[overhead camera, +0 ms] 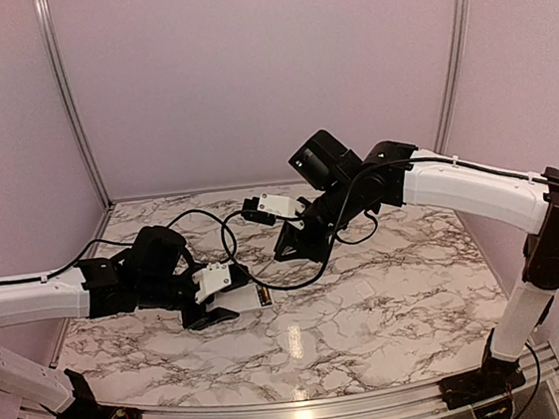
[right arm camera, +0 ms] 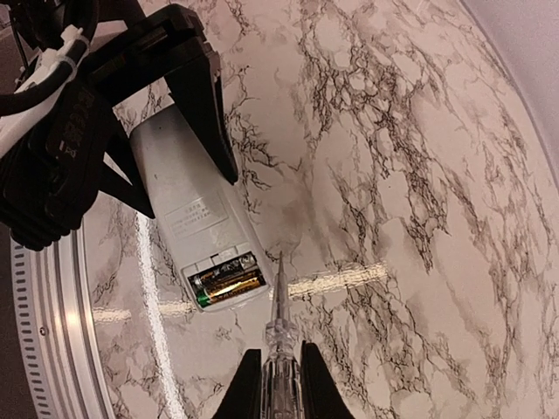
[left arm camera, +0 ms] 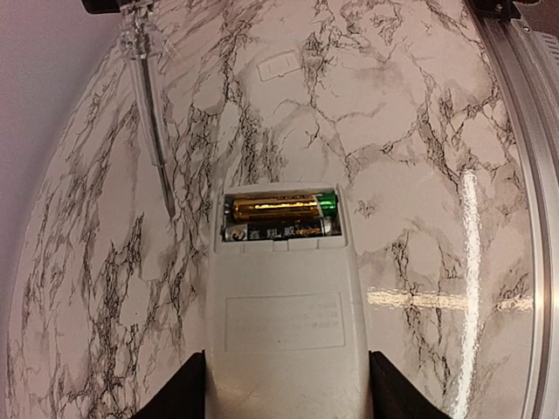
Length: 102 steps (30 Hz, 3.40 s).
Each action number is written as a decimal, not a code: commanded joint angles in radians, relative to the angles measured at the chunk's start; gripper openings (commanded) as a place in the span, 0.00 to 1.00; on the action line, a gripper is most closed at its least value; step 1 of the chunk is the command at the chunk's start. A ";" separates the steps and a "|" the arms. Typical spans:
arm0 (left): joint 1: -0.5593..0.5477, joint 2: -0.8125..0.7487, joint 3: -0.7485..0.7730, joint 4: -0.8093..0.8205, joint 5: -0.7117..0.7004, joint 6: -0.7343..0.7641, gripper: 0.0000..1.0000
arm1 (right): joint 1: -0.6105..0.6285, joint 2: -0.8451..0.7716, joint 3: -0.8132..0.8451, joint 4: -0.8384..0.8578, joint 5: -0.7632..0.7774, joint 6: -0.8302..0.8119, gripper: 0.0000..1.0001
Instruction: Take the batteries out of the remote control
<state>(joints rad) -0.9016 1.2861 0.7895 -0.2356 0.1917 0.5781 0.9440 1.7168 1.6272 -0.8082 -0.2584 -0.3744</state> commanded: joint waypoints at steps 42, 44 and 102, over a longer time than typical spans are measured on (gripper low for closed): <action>-0.004 0.034 0.029 0.061 -0.005 -0.036 0.00 | 0.010 0.032 0.015 -0.052 -0.054 -0.030 0.00; -0.004 0.035 0.030 0.061 -0.005 -0.037 0.00 | 0.011 0.033 0.012 -0.052 -0.053 -0.033 0.00; -0.004 -0.033 0.014 0.101 0.051 -0.034 0.00 | 0.010 0.028 -0.020 0.051 -0.008 -0.001 0.00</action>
<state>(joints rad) -0.9001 1.3083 0.7940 -0.2020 0.1749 0.5232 0.9554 1.7470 1.6108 -0.7933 -0.2501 -0.3679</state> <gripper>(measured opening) 0.590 0.108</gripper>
